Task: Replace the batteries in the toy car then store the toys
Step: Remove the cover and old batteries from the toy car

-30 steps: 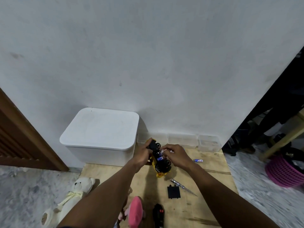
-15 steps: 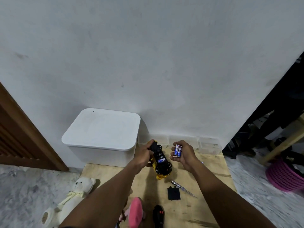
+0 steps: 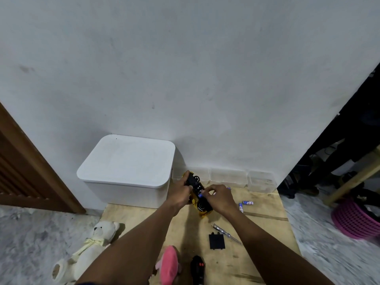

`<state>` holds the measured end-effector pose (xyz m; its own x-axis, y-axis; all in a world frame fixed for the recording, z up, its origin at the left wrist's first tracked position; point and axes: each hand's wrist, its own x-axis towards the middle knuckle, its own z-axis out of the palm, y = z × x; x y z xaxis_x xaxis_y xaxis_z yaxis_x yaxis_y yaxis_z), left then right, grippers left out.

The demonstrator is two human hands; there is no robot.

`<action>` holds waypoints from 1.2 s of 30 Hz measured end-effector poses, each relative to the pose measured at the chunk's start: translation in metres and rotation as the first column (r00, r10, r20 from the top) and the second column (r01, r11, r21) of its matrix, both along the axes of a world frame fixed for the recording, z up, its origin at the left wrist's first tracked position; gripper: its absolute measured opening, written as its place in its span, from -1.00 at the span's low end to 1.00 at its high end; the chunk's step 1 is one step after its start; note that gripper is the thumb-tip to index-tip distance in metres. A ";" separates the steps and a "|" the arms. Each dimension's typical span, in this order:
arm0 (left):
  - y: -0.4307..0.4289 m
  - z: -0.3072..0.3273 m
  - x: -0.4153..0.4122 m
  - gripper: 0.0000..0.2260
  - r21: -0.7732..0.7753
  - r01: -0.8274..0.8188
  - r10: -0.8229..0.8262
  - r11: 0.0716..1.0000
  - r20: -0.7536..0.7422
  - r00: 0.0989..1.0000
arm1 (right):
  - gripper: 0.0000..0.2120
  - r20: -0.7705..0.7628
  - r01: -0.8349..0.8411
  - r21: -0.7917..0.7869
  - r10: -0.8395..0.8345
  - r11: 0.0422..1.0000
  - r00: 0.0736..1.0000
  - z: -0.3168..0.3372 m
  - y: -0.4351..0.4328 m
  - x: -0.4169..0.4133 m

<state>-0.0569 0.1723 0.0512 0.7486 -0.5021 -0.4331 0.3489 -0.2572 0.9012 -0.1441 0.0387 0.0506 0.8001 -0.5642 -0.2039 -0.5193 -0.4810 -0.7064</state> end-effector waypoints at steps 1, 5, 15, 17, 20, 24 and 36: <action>-0.001 -0.003 0.000 -0.40 0.001 -0.002 0.002 1.000 0.018 1.000 | -0.83 0.006 0.013 -0.011 -0.013 1.000 1.000 0.000 0.001 0.001; -0.004 -0.008 0.001 -0.38 0.005 0.004 -0.004 1.000 0.066 0.998 | -0.82 0.050 0.102 0.074 -0.106 0.992 0.993 0.004 0.004 0.004; -0.005 0.000 -0.006 -0.42 -0.047 -0.006 0.008 0.999 0.054 0.999 | -0.71 0.079 0.210 0.239 -0.234 0.948 0.969 0.007 0.010 0.002; -0.004 0.000 -0.006 -0.44 -0.070 -0.023 0.025 0.997 0.031 0.999 | -0.73 0.092 0.205 0.212 -0.228 0.956 0.969 0.008 0.011 0.005; -0.003 0.002 -0.005 -0.45 -0.097 -0.038 0.041 0.995 0.031 0.999 | -0.76 0.114 0.194 0.228 -0.224 0.954 0.968 0.011 0.011 0.008; -0.001 0.005 -0.002 -0.41 -0.054 -0.022 0.025 0.998 0.069 0.997 | -0.82 0.145 0.234 0.379 -0.307 0.895 0.941 0.017 0.006 0.009; 0.002 -0.010 -0.003 -0.63 0.048 0.004 -0.006 0.999 0.037 0.999 | -0.81 0.094 0.231 0.698 -0.407 0.677 0.908 0.028 -0.027 0.004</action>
